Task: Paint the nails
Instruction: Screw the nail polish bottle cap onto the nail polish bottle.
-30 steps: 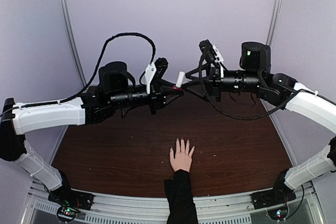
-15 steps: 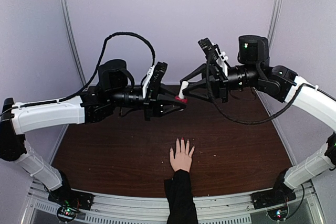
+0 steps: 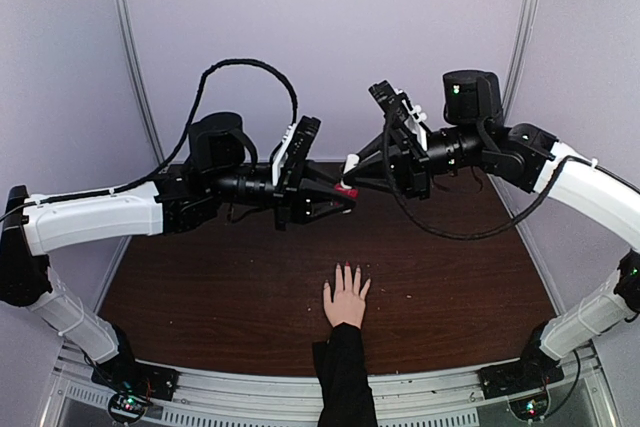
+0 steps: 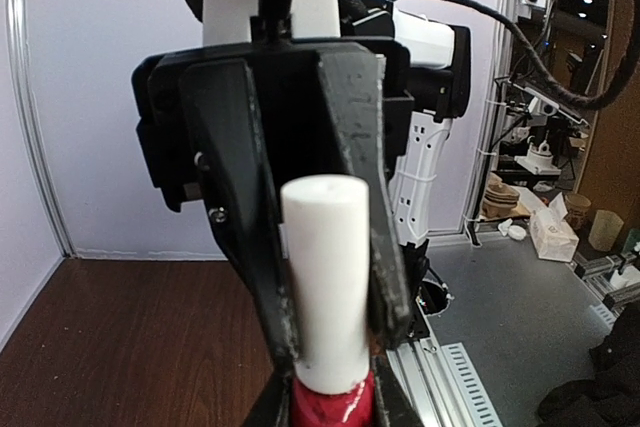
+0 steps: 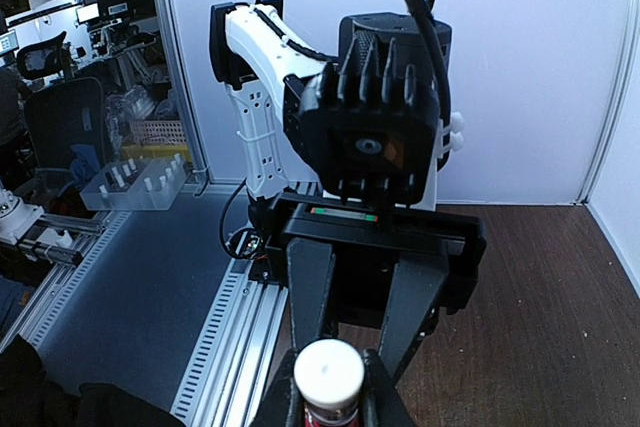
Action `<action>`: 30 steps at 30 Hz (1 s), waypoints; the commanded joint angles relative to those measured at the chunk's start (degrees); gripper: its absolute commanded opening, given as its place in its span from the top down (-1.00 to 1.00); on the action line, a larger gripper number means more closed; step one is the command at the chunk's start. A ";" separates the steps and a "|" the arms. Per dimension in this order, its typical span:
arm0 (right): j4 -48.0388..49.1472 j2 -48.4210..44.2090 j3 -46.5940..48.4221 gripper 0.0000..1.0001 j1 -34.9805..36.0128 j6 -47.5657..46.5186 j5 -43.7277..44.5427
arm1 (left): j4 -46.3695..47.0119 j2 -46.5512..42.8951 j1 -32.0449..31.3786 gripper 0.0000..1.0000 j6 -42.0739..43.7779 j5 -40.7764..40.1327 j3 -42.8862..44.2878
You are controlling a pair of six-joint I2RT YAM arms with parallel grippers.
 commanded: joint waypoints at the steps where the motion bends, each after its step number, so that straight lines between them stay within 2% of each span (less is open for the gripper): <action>1: -1.32 0.14 2.09 0.84 -0.01 0.59 -1.23 | 2.49 -0.06 0.40 1.00 0.88 -0.73 1.53; 9: -1.49 0.05 2.10 1.00 -0.04 1.01 3.37 | 2.13 -1.82 0.39 1.00 0.91 -9.87 0.53; 16: 3.35 0.83 0.23 1.00 0.27 5.34 10.55 | 1.95 -3.54 0.43 1.00 0.96 -24.20 -0.87; 30: 8.78 4.78 -0.63 1.00 2.40 13.82 27.96 | 1.92 -0.46 -0.13 1.00 3.80 -42.10 -0.02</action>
